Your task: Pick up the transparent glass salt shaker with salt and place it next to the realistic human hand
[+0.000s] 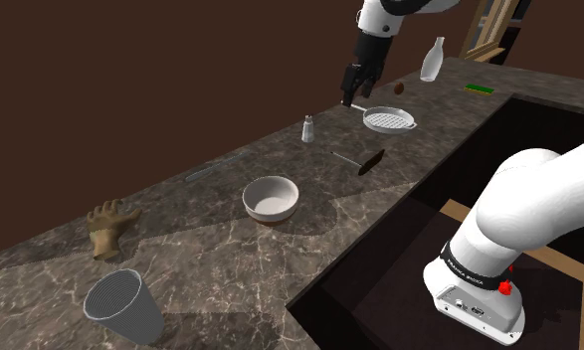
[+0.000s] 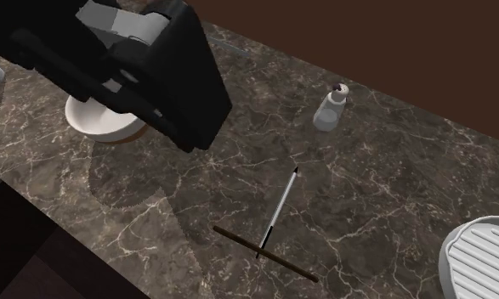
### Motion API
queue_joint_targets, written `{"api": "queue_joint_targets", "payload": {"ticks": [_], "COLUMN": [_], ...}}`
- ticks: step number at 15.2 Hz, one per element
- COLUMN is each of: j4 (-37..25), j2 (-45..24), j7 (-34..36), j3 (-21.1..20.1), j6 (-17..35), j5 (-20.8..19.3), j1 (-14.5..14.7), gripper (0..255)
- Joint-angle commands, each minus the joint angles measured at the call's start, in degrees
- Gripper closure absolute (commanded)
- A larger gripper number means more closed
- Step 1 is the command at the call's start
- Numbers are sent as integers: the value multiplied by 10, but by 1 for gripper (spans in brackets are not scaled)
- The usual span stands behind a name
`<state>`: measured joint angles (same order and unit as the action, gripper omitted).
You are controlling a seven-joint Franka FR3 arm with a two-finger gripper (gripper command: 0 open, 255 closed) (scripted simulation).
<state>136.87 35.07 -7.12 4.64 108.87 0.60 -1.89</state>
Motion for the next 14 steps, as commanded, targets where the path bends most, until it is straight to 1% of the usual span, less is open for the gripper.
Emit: {"api": "queue_joint_targets", "payload": {"ticks": [1,5,8,14], "j4": [-7,-23,-43,-107], "j2": [-37,-112,-172,-299], "j7": [-15,-44,-68,-128], "j3": [14,39,57,88], "j6": [36,103,147,216], "j5": [1,11,26,79], "j1": [-2,-3,-1,1], "gripper": [0,0,0,0]}}
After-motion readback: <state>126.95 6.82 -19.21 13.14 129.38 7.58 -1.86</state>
